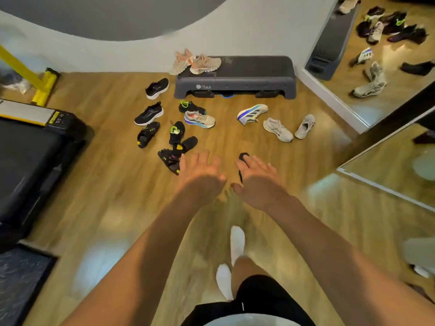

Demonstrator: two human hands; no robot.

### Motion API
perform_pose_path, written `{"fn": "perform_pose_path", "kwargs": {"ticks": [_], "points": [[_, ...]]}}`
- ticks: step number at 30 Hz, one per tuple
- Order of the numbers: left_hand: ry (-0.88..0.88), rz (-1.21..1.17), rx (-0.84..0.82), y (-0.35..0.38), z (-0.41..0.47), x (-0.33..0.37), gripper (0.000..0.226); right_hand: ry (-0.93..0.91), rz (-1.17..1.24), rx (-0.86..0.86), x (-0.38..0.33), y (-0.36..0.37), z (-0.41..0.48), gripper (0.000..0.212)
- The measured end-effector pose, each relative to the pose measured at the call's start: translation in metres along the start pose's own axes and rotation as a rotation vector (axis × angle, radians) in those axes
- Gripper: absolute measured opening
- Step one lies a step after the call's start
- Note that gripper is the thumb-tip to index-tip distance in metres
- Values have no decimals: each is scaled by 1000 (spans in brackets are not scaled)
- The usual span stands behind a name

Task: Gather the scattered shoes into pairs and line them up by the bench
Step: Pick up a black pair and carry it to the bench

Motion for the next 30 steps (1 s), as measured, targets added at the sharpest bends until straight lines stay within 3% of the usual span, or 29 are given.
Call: {"fn": "perform_pose_path", "kwargs": {"ticks": [9,14,18,23,30], "points": [[76,-34,-216,74,176,-15,52,66,95,-113,40,60,168,43],[157,-28,-315,149,260,-15,53,218,172,-137,79,112,245,45],[216,-32,-450,253,311,-16,56,415,262,-192,124,186,297,56],[261,-165,-511,397,365,-14,58,591,253,-120,170,296,364,58],[174,-407,-578,592,449,8,51,745,319,-128,269,446,453,61]]}}
Point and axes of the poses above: each hand's wrist, its own z-axis towards the middle knuckle, its own y-axis out of the palm, x = y × z, the point moved 9 cm from there along z, towards the middle knuckle, and after that the axes turned 1 degree about -y, right-handed, at the moved point
